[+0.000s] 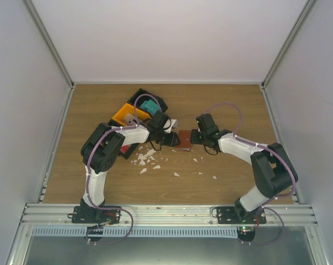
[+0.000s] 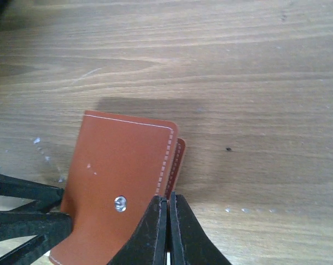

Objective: Put the credit cards into the card holder
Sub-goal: Close the card holder at the center of the board.

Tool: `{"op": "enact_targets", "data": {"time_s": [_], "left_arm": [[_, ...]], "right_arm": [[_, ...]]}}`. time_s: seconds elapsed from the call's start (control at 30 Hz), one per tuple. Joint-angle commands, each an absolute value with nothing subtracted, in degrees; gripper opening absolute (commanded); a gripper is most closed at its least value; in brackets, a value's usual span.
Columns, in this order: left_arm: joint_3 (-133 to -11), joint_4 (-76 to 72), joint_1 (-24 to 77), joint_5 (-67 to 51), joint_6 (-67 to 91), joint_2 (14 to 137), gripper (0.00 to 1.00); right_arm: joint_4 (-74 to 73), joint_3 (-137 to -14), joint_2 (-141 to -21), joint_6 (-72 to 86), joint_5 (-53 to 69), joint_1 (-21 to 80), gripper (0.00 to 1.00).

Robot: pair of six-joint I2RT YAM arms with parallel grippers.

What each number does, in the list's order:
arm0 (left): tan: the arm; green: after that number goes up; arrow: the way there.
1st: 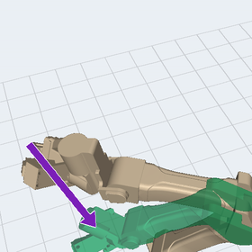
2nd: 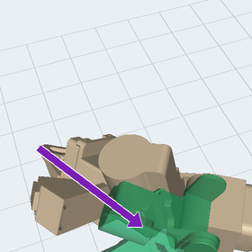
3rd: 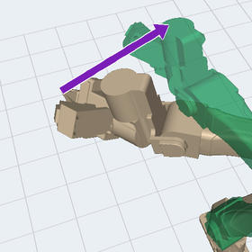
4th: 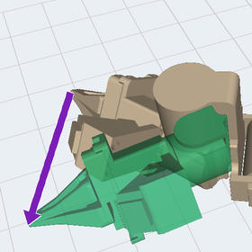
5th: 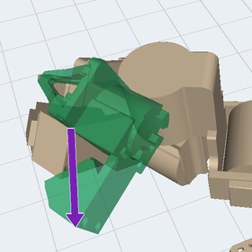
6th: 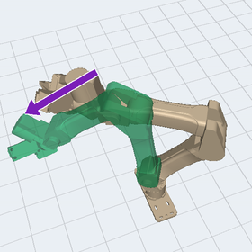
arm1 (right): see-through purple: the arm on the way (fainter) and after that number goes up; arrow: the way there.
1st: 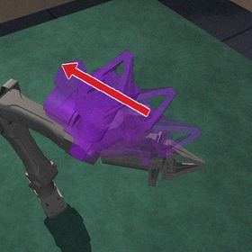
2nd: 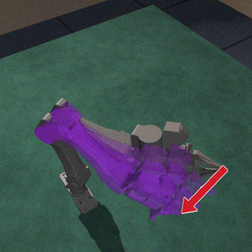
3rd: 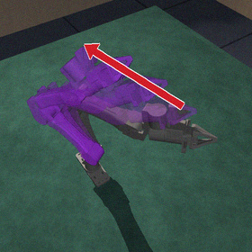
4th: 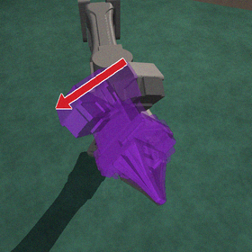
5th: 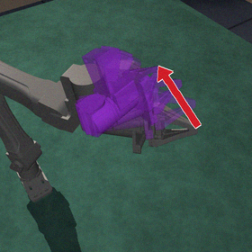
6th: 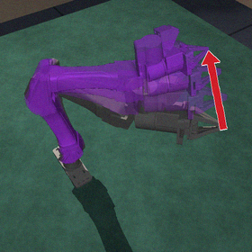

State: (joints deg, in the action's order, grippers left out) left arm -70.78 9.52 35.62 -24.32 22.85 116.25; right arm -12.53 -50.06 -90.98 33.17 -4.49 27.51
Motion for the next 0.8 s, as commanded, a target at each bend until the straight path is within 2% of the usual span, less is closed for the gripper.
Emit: {"op": "enact_targets", "data": {"time_s": [0.0,0.13,0.6,0.77], "left_arm": [[-68.22,16.52,35.95,-23.34,24.60,118.94,0.29],[-68.75,17.23,36.03,-22.73,24.82,119.55,0.24],[-69.52,18.05,36.30,-22.92,24.28,120.50,0.23],[-69.69,17.83,36.30,-23.60,24.18,120.43,0.16]], "right_arm": [[-8.01,-49.43,-90.41,28.23,-0.74,27.33,0.00],[-6.77,-49.15,-90.72,25.89,2.98,27.69,0.00],[-8.42,-51.35,-95.85,24.71,1.69,28.96,0.00],[-7.51,-51.28,-96.58,25.77,2.85,29.12,0.00]]}}
